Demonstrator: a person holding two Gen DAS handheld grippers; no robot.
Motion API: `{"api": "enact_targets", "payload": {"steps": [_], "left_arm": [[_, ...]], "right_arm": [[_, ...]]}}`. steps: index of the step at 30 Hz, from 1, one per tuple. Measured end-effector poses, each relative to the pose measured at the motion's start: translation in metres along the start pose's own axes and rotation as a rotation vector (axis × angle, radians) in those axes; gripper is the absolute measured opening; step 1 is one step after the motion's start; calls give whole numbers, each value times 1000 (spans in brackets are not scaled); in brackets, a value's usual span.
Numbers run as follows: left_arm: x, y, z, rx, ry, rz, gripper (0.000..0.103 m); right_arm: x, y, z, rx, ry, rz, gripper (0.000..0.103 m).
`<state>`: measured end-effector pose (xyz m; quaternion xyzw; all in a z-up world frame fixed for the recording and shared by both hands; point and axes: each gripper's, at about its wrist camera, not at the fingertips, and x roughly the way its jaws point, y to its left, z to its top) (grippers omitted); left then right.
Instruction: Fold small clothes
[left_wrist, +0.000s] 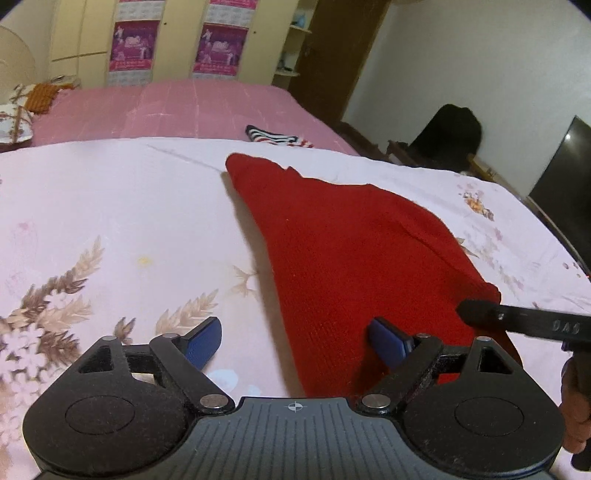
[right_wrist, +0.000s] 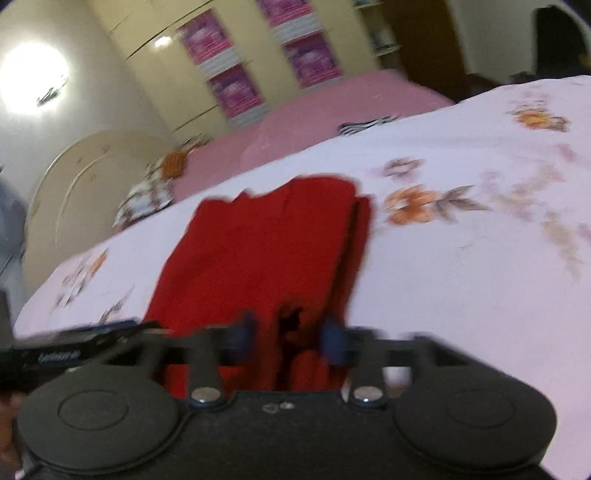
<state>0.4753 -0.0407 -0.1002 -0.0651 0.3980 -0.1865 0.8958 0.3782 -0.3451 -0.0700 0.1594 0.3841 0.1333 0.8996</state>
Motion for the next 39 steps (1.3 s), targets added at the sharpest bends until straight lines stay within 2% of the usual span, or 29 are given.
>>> {"api": "enact_targets", "payload": {"steps": [3, 5, 6, 9, 11, 13, 14, 16, 18, 19, 20, 23, 24, 25, 27, 28, 31, 32, 39], "left_arm": [[-5, -14, -9, 108, 10, 60, 87], [6, -15, -16, 116, 61, 58, 100], [5, -15, -17, 112, 54, 72, 100], [-15, -11, -19, 53, 19, 57, 100], [-35, -5, -27, 31, -27, 76, 100], [-46, 4, -35, -39, -45, 62, 100], [-47, 6, -38, -50, -40, 53, 100], [-39, 2, -45, 8, -5, 98, 100], [-31, 1, -53, 33, 23, 130, 100], [-31, 3, -54, 11, 23, 124, 100], [-34, 4, -53, -9, 21, 123, 100], [-49, -6, -51, 21, -18, 127, 100], [-53, -10, -51, 36, -23, 121, 100], [-54, -13, -51, 51, -24, 124, 100], [-48, -20, -55, 94, -10, 155, 100], [-44, -20, -57, 96, 3, 158, 100], [-39, -22, -64, 69, 29, 144, 100], [-38, -23, -66, 72, 32, 146, 100], [-44, -21, -74, 74, 42, 157, 100]], "right_arm": [[-8, 0, -4, -18, -20, -35, 15], [0, -2, -12, -49, 4, -70, 18], [1, -2, -13, -61, -5, -79, 18], [-3, 9, -9, -119, -15, -136, 28], [-17, 13, -7, -134, -42, -147, 33], [-34, 20, -10, -168, -77, -139, 35], [-41, 24, -13, -177, -84, -117, 39], [-45, 31, -23, -201, -75, -90, 50], [-33, 37, -36, -260, -26, -126, 41], [-23, 36, -41, -276, 24, -168, 35], [-15, 33, -44, -264, 71, -190, 35], [-26, 30, -43, -217, 32, -178, 36], [-33, 33, -43, -220, 2, -180, 38], [-41, 35, -42, -217, -28, -178, 45], [-48, 38, -40, -207, -62, -149, 48], [-45, 39, -40, -215, -62, -138, 48], [-14, 39, -43, -244, 56, -223, 46], [-9, 37, -45, -234, 70, -228, 48], [-27, 24, -51, -103, 16, -150, 50]]}}
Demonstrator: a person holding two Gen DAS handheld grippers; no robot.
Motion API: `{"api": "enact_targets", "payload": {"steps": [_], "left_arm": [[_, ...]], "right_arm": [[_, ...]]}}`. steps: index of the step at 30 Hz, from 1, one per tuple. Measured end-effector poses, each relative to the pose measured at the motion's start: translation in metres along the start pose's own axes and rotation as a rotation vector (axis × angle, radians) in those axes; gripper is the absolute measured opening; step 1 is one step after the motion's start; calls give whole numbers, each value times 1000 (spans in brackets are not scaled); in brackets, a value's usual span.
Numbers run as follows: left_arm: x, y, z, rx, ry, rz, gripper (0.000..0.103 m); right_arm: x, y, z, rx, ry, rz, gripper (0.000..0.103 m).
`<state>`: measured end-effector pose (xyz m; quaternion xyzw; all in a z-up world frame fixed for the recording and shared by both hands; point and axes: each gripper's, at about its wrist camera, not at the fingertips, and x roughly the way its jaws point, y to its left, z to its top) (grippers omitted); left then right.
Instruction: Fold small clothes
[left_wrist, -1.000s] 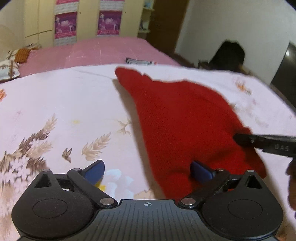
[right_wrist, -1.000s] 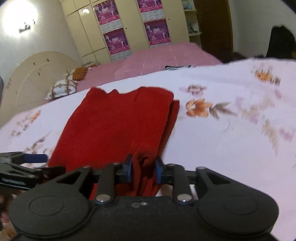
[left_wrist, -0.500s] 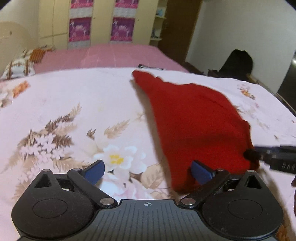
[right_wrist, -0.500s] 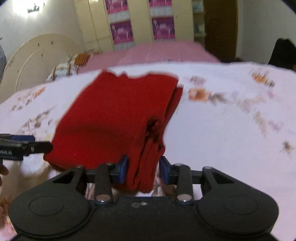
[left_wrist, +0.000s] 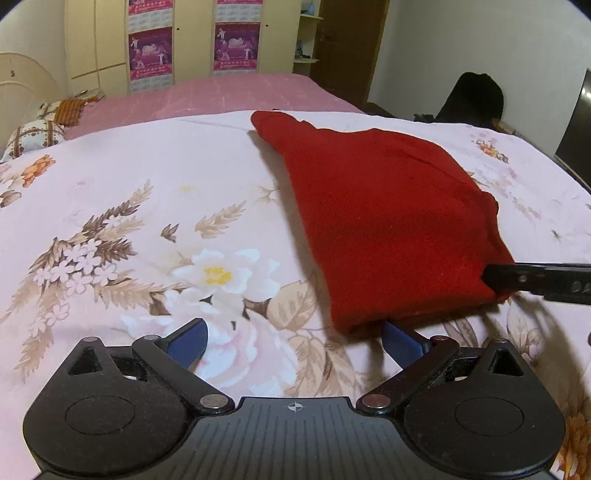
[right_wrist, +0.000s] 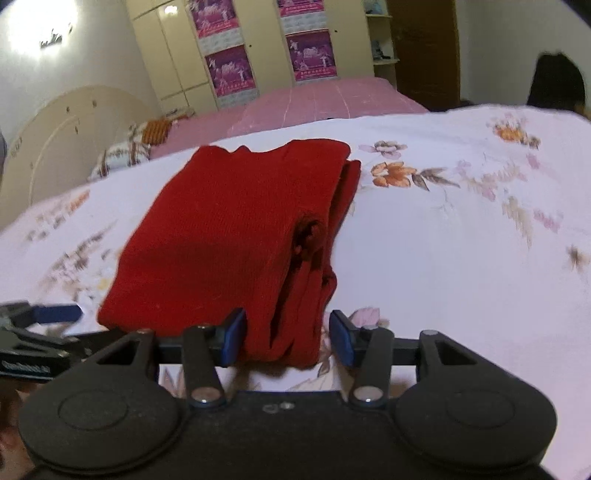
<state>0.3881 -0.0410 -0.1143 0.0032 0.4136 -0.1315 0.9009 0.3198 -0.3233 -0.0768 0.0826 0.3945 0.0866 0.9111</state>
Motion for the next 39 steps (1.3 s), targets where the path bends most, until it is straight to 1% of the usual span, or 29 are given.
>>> {"api": "enact_targets", "payload": {"steps": [2, 4, 6, 8, 10, 12, 13, 14, 16, 18, 20, 21, 22, 23, 24, 26, 27, 29, 30, 31, 32, 34, 36, 37, 38, 39], "left_arm": [[-2, 2, 0, -4, -2, -1, 100], [-6, 3, 2, -3, -7, -6, 100], [-13, 6, 5, -7, -21, -30, 100], [-22, 13, 10, -37, -38, -97, 100], [-27, 26, 14, -110, -53, -173, 100], [-26, 39, 20, -197, -59, -245, 100], [-23, 45, 23, -239, -65, -277, 99], [-19, 49, 27, -273, -62, -296, 94], [-6, 52, 35, -310, -46, -324, 83], [8, 49, 43, -309, -29, -326, 83], [21, 45, 50, -304, -10, -329, 83], [28, 43, 52, -297, 5, -327, 83], [35, 40, 54, -284, 23, -310, 83], [39, 38, 55, -271, 40, -288, 83], [43, 36, 56, -260, 53, -283, 83], [43, 37, 58, -249, 37, -290, 83], [43, 39, 60, -247, 23, -295, 83], [46, 45, 64, -267, 18, -316, 83], [49, 48, 66, -280, 23, -323, 83], [52, 50, 68, -285, 24, -324, 83], [53, 53, 69, -288, 27, -328, 83], [58, 57, 71, -306, 37, -353, 83], [67, 60, 74, -334, 63, -403, 83], [70, 60, 74, -344, 71, -416, 83], [74, 61, 75, -356, 79, -432, 83], [78, 61, 77, -368, 88, -450, 83]], "right_arm": [[-6, -6, -3, 46, -18, 9, 50], [-11, -8, -1, 61, -40, 13, 50], [-15, -10, 1, 70, -64, 21, 51], [-18, -12, 4, 83, -73, 33, 54], [-20, -19, 8, 116, -75, 61, 59], [-22, -26, 12, 157, -81, 91, 59], [-20, -30, 15, 180, -82, 106, 54], [-17, -33, 19, 194, -77, 119, 48], [-9, -32, 28, 201, -74, 128, 46], [-2, -28, 38, 186, -84, 114, 46], [8, -30, 49, 205, -77, 130, 47], [15, -31, 53, 217, -60, 140, 45], [22, -32, 55, 211, -53, 135, 31], [32, -32, 57, 179, -26, 73, 21], [41, -34, 57, 166, 10, 35, 22], [41, -40, 57, 199, 10, 78, 22], [36, -42, 58, 197, -6, 100, 25], [29, -52, 61, 247, -36, 150, 44], [28, -59, 62, 290, -40, 172, 48], [29, -67, 63, 333, -40, 199, 50], [30, -73, 65, 358, -35, 220, 50], [31, -79, 67, 372, -33, 222, 52], [36, -84, 69, 389, -16, 233, 59], [40, -87, 70, 404, -5, 242, 70], [43, -89, 70, 414, -3, 247, 78], [46, -92, 70, 425, 1, 259, 79]]}}
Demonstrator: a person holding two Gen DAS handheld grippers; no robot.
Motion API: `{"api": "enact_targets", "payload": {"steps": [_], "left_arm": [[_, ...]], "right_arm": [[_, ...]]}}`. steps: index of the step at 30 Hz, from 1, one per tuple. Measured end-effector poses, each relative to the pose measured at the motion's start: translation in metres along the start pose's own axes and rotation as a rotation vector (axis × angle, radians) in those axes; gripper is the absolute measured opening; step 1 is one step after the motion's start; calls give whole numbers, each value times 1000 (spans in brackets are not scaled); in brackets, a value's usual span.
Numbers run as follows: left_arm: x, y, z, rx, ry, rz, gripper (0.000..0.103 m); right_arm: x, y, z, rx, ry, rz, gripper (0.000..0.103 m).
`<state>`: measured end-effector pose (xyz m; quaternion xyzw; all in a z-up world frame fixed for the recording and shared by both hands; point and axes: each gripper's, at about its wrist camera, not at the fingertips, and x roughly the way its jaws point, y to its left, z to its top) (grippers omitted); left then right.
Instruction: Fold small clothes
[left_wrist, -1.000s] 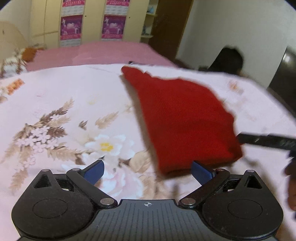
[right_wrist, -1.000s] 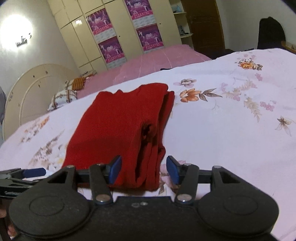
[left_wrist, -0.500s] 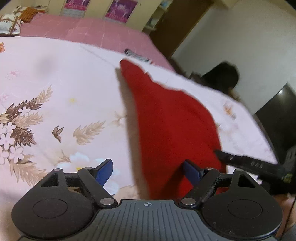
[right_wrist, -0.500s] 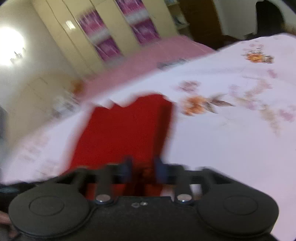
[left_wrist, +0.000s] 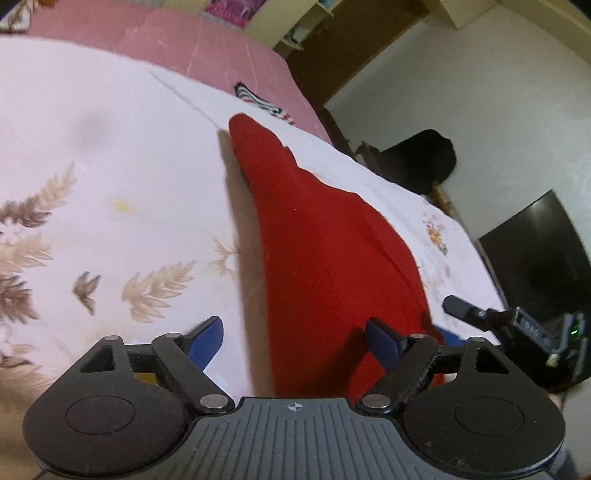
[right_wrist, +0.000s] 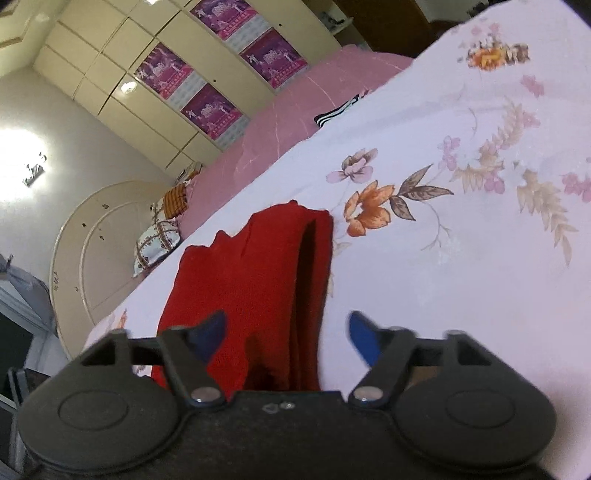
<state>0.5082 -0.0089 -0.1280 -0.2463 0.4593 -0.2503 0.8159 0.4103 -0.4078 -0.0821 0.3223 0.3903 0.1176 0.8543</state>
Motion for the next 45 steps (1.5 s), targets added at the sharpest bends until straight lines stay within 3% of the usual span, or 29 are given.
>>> {"api": "enact_targets", "payload": {"steps": [11, 16, 19, 21, 24, 28, 33, 34, 35, 36, 40, 45], "left_arm": [[17, 17, 14, -85, 28, -87, 83], [29, 17, 20, -91, 31, -114, 83], [40, 11, 25, -61, 45, -143, 83], [46, 6, 27, -6, 57, -153, 83], [46, 2, 27, 80, 82, -147, 74], [48, 17, 32, 40, 85, -206, 71], [57, 15, 36, 49, 70, -256, 71], [58, 14, 36, 59, 66, -254, 70], [58, 12, 36, 73, 60, -242, 55], [58, 9, 35, 98, 56, -198, 47], [55, -4, 33, 147, 32, -136, 41], [45, -31, 32, 240, 20, -43, 38]], "right_arm": [[24, -12, 2, 23, 100, 53, 81], [39, 1, 4, -45, 151, 90, 80], [46, 7, 6, -66, 150, 101, 72], [52, 7, 6, -75, 150, 135, 72], [50, 2, 8, -84, 158, 184, 68], [43, -17, 11, -70, 185, 229, 52], [54, -6, 13, -120, 168, 229, 53], [56, -4, 12, -131, 157, 232, 52], [56, -4, 11, -144, 145, 232, 50], [56, -3, 10, -162, 132, 229, 49], [53, 5, 7, -219, 110, 193, 39], [49, 27, 4, -302, 98, 123, 36]]}}
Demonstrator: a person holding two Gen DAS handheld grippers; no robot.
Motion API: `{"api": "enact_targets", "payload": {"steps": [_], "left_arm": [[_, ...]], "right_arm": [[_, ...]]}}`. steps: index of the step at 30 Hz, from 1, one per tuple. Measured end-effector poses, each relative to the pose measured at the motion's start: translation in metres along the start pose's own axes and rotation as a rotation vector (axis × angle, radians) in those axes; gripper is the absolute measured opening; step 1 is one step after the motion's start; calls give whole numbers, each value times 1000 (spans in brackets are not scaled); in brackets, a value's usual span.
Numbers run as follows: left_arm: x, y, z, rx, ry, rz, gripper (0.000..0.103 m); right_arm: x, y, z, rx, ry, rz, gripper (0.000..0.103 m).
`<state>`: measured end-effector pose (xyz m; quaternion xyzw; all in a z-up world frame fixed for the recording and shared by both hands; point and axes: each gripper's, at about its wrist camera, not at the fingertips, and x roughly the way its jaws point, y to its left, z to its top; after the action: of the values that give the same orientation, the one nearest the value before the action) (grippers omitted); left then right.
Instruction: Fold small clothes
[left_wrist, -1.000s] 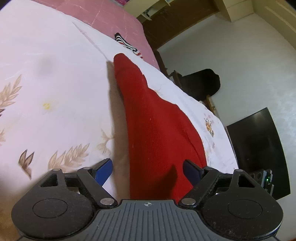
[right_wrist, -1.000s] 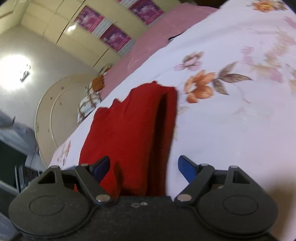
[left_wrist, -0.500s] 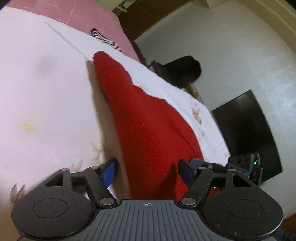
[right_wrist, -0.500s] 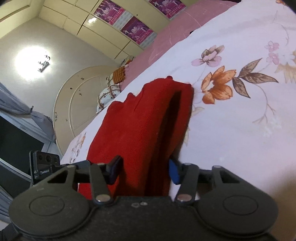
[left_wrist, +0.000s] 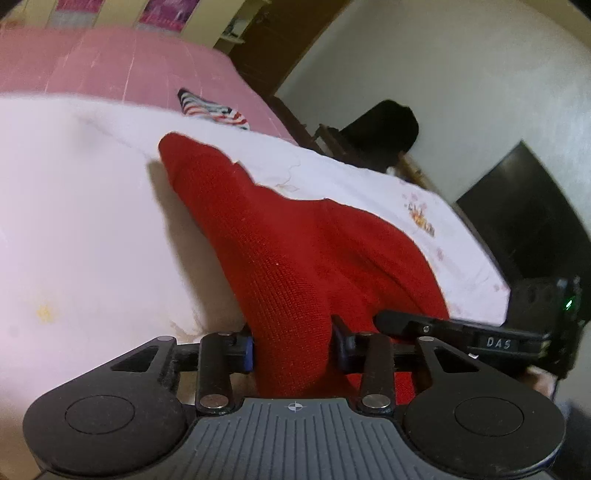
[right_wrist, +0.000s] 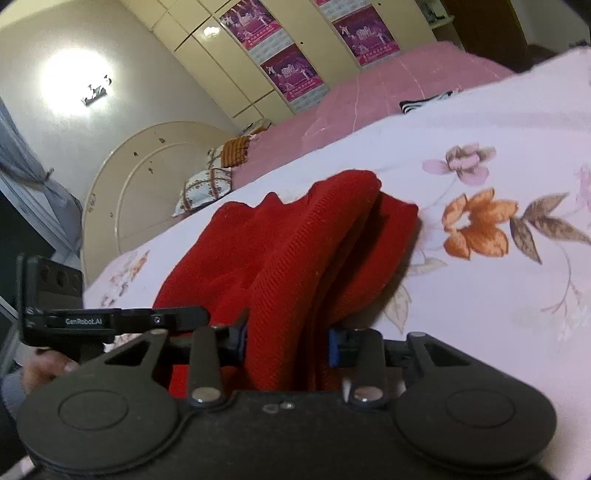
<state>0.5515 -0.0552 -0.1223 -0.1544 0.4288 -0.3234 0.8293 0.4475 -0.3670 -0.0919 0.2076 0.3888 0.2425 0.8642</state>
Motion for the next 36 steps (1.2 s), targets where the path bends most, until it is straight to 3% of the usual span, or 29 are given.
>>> {"api": "enact_targets", "payload": {"steps": [9, 17, 20, 26, 30, 33, 36], "left_arm": [[-33, -26, 10, 87, -9, 23, 36], [-113, -9, 12, 110, -28, 73, 36], [-146, 15, 0, 87, -16, 115, 36], [-206, 80, -53, -16, 38, 225, 36], [-227, 114, -95, -108, 28, 227, 36], [-222, 117, -104, -167, -26, 206, 37], [-221, 113, -105, -149, -54, 258, 56]], "right_arm": [[-18, 28, 0, -35, -40, -23, 35], [-6, 90, -6, -77, -68, 42, 35], [17, 117, -18, -62, -48, 93, 35], [81, 171, -59, -26, 87, 171, 35], [109, 193, -86, -24, 158, 203, 35], [112, 188, -91, 25, 164, 197, 36], [105, 179, -86, 50, 162, 186, 40]]}}
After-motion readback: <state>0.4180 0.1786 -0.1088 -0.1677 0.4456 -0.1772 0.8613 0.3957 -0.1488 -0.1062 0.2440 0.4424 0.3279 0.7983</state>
